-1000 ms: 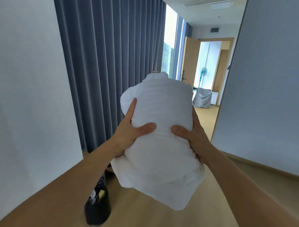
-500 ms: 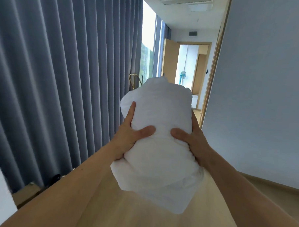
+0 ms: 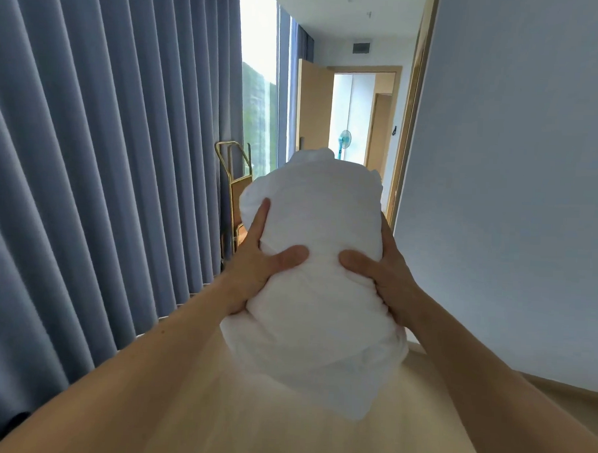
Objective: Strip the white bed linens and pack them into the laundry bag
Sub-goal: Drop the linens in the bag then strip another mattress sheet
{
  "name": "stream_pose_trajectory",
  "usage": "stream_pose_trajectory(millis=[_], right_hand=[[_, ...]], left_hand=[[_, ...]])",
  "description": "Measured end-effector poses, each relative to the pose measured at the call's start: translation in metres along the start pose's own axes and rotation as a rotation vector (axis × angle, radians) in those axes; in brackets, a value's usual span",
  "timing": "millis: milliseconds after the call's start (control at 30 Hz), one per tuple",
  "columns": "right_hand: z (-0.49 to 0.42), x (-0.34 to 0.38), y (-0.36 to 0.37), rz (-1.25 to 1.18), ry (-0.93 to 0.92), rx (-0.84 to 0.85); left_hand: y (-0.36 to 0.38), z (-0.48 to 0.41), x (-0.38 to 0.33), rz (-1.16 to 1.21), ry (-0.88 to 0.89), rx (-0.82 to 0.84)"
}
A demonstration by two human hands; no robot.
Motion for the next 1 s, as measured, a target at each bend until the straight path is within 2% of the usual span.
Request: stream_pose_trajectory(millis=[267, 433, 700, 1000], right_hand=[[-0.155, -0.085, -0.013, 0.034, 0.024, 0.045], [-0.255, -0.143, 0.012, 0.044, 0.02, 0.053], [-0.416, -0.198, 0.044, 0.043, -0.012, 0.028], [-0.577, -0.301, 0.019, 0.021, 0.018, -0.014]], left_hand=[[0.008, -0.154, 0.06, 0.018, -0.008, -0.05], [-0.017, -0.259, 0.106, 0.06, 0.001, -0.048], [-0.055, -0.427, 0.143, 0.074, 0.035, -0.049], [-0.032, -0.609, 0.215, 0.029, 0.016, -0.015]])
Point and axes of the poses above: each hand's wrist, its own z-axis away from the middle knuckle, its own y-axis out of the palm, x = y × z, the point moved 6 cm from there along -z, towards the middle knuckle, and after that the axes turned 6 degrees about -x, right-handed, at the moved point
